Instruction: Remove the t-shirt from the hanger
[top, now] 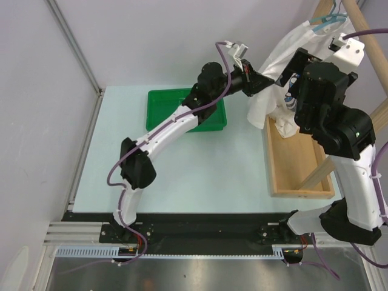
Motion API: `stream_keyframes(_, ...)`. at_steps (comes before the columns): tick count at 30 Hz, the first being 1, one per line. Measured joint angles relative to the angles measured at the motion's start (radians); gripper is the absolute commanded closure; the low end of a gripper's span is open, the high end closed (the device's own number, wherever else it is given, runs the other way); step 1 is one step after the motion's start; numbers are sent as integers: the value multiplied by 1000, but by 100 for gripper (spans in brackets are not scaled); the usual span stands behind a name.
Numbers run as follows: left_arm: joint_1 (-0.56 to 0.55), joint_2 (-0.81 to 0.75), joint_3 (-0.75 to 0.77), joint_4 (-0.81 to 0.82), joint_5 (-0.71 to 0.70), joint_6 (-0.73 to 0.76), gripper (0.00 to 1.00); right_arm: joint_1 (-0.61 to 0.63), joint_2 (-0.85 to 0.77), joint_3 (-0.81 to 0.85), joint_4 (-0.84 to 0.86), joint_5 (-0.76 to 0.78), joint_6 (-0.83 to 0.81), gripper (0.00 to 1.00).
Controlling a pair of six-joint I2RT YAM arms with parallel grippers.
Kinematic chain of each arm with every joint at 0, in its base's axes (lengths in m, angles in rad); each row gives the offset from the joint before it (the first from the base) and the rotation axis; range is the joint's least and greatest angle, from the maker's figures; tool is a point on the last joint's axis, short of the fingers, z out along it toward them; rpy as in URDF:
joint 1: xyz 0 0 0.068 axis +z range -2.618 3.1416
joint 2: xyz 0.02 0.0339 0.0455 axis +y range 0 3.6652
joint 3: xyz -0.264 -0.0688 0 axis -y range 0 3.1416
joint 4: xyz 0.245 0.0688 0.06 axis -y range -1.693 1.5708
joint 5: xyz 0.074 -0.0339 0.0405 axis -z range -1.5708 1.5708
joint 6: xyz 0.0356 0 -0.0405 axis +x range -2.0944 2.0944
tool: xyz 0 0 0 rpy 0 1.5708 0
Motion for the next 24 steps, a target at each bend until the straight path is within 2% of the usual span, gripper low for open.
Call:
stream_keyframes(4, -18, -151, -145, -13, 24, -36, 100, -120, 80, 88, -9, -66, 9, 0)
stream_keyframes(10, -63, -336, -376, -11, 49, -71, 100, -264, 158, 132, -26, -171, 46, 0)
stream_keyframes(17, -122, -393, -440, -14, 73, -95, 100, -411, 158, 146, -33, -291, 123, 3)
stream_keyframes(18, -127, -393, -440, -14, 76, -97, 100, -431, 154, 146, -33, -302, 134, 5)
stream_keyframes(21, -140, -393, -444, -12, 82, -113, 100, -481, 153, 148, -33, -329, 146, 23)
stream_keyframes(22, -145, -393, -447, -10, 83, -114, 100, -494, 154, 148, -34, -335, 150, 26)
stream_keyframes(24, -149, -393, -455, -8, 83, -116, 100, -509, 156, 146, -31, -346, 159, 27)
